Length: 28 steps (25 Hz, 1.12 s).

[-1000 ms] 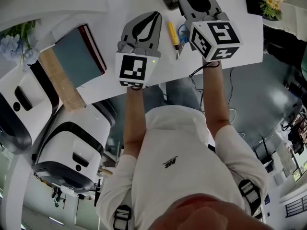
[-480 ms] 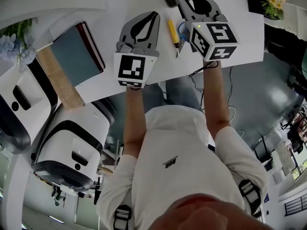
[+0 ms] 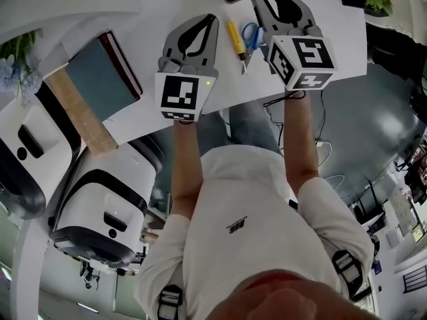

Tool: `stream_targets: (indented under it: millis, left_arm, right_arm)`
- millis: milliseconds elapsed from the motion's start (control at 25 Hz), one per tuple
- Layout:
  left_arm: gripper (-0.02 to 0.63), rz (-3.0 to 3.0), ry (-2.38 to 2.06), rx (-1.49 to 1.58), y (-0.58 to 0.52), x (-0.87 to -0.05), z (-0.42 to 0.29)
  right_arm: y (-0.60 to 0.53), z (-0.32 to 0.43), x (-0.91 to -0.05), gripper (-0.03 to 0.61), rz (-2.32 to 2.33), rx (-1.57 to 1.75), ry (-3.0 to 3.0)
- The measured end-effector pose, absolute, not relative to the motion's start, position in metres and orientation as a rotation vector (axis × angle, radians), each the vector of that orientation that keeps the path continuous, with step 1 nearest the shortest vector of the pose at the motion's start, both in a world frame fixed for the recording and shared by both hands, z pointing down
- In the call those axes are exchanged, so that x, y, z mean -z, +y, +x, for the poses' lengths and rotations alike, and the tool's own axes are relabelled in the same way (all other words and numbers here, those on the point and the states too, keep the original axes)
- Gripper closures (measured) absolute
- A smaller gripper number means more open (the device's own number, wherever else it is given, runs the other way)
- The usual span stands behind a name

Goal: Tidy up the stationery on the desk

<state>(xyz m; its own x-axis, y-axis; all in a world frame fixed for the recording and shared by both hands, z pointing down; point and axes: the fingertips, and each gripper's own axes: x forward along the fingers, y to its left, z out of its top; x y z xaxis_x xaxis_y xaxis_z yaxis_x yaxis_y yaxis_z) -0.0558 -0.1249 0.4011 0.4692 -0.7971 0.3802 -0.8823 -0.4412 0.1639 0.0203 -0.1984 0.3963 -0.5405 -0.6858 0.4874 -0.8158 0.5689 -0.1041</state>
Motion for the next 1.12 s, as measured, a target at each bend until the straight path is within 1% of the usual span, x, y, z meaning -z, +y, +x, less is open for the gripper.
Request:
stream_targets:
  millis: [200,800,1120]
  left_arm:
    - [0.614,2.388,-1.393,-0.362,-0.118,-0.409,-0.049]
    - [0.614,2.336,-1.354,-0.406,-0.101,-0.453,-0.043]
    - [0.614,2.312,-1.360,-0.415,-0.097,-0.463,-0.044]
  right_arm:
    - [-0.177,0.019,-0.406,0.495,1.183,-0.465,-2.402]
    - [-0.128,0.004,-0.479,0.499,0.996,-0.574,-2.310]
    - [-0.111,-0.007,-0.516,0.479,0.865,-0.607,-2.212]
